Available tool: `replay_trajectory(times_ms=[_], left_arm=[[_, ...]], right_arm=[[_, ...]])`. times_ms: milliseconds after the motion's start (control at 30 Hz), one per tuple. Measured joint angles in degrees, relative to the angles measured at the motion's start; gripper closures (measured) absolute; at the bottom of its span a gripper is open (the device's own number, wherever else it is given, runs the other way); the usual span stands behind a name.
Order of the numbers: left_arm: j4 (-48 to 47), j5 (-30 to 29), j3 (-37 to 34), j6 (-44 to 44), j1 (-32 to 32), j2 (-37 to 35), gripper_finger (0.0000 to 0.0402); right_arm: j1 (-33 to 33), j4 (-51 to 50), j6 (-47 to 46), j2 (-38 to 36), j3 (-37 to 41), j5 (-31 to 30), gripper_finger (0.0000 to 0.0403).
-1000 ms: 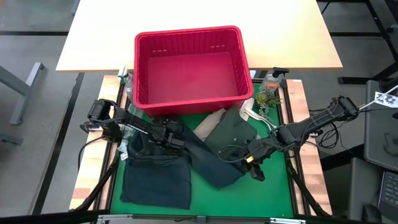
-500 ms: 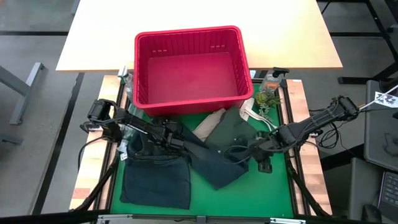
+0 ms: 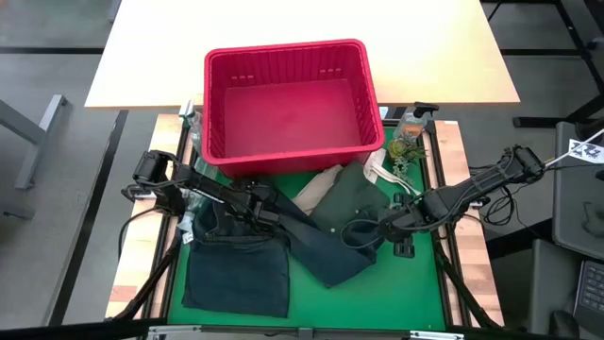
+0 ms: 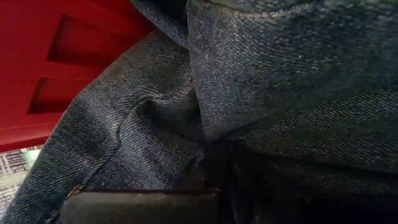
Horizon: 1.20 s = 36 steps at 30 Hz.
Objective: Fold laundry
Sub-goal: Fold the dark blue pants
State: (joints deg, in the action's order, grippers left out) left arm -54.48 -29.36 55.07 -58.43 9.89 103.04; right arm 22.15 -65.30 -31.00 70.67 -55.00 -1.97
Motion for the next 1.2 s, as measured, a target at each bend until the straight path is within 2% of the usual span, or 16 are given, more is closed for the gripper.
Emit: replay_trajectory(times_ms=[233,400,567,733,967,1100,1200], left_arm=[[0.1,0.1,0.0,0.0,0.0,0.0,0.0398],[0.5,0.2,0.0,0.0,0.0,0.0,0.0398],[1.0,0.2,0.0,0.0,0.0,0.0,0.0398],[1.1,0.2,0.0,0.0,0.0,0.0,0.0398],[1.2,0.2,0.0,0.0,0.0,0.0,0.0398],[1.2,0.2,0.0,0.0,0.0,0.0,0.0398],[1.2,0.2,0.0,0.0,0.0,0.0,0.0398]], right_arm=[[0.0,3.9,0.0,0.0,0.0,4.8,0.0219],[0.0,7.0,0.0,0.0,0.0,2.5,0.0219],[0.0,7.4,0.0,0.0,0.1,3.0,0.0219],[0.0,10.8,-0.7,0.0,3.5,3.0,0.0219],[0.0,20.6,-2.1,0.0,8.3,1.9,0.0219],[0.0,22.2,-2.2,0.0,9.4,-0.2,0.022],[0.0,22.2,-2.2,0.0,9.6,-0.6,0.0237]])
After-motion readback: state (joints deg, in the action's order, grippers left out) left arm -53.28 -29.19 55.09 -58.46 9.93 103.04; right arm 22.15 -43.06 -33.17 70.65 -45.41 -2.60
